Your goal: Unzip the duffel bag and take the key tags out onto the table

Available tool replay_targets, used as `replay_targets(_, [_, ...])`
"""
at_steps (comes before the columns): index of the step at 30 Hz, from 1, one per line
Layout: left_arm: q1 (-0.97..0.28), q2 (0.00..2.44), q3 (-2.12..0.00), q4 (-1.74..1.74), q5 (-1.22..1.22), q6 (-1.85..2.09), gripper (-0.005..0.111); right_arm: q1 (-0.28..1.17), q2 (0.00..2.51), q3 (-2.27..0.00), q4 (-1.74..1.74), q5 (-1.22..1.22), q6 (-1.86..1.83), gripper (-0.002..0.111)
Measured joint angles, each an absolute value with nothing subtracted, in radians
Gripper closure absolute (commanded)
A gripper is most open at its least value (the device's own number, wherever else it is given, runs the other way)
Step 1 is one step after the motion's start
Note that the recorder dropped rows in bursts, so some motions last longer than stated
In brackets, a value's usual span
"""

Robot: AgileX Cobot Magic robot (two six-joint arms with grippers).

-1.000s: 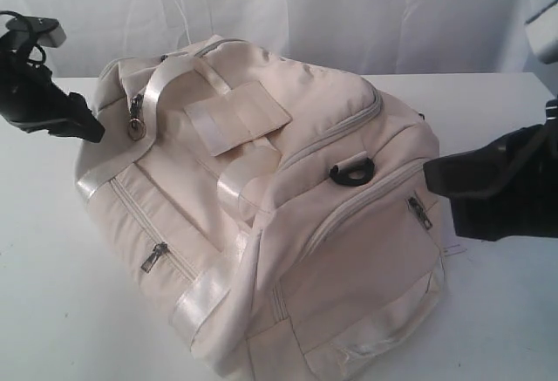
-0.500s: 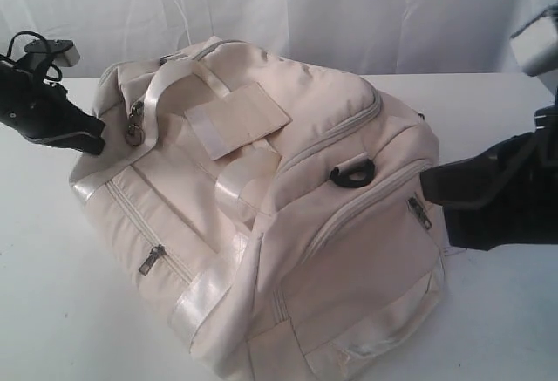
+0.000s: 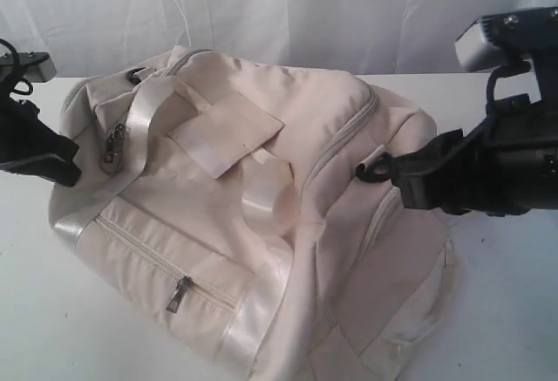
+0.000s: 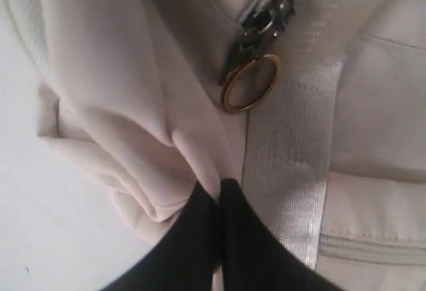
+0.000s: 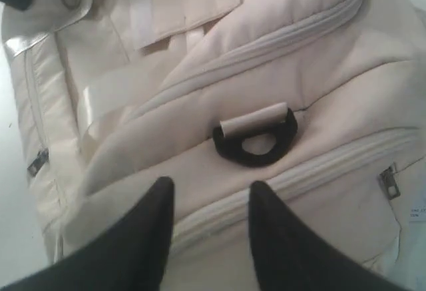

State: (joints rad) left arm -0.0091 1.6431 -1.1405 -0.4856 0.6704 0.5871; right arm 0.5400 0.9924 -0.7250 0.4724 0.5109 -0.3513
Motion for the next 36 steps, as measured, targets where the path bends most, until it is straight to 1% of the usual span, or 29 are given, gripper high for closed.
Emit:
replay_targets(1, [-0.009, 1.623, -1.113, -0.486, 0.668, 0.582, 0.107, 0.540, 0.999, -0.725, 0.472, 0.497, -0.351, 0.053])
replay_targets(6, [-0.009, 1.518, -0.985, -0.486, 0.672, 0.549, 0.107, 0.540, 1.027, -0.725, 0.472, 0.467, -0.343, 0.056])
replay_targets(11, [-0.009, 1.393, -0.861, -0.519, 0.729, 0.545, 0.107, 0.545, 1.038, -0.762, 0.500, 0.557, -0.361, 0.056])
replay_targets(16, [-0.009, 1.253, -0.727, -0.573, 0.737, 0.565, 0.107, 0.576, 1.039, -0.852, 0.619, 0.641, -0.453, 0.056])
replay_targets(20, [-0.009, 1.182, -0.672, -0.593, 0.712, 0.568, 0.107, 0.632, 1.073, -0.916, 0.777, 0.669, -0.561, 0.056])
replay_targets(22, [-0.009, 1.168, -0.651, -0.607, 0.692, 0.568, 0.107, 0.672, 1.114, -0.942, 0.838, 0.675, -0.637, 0.058])
replay_targets(26, [-0.009, 1.159, -0.630, -0.626, 0.676, 0.570, 0.107, 0.753, 1.220, -0.981, 0.934, 0.670, -0.794, 0.067])
replay_targets(31, [-0.009, 1.159, -0.627, -0.632, 0.667, 0.570, 0.107, 0.848, 1.390, -1.053, 0.984, 0.623, -0.966, 0.067])
replay_targets(34, [-0.009, 1.159, -0.627, -0.634, 0.666, 0.570, 0.107, 0.890, 1.487, -1.094, 0.988, 0.522, -1.012, 0.063])
replay_targets(36, [-0.009, 1.159, -0.627, -0.635, 0.663, 0.570, 0.107, 0.899, 1.544, -1.126, 1.007, 0.469, -1.012, 0.062])
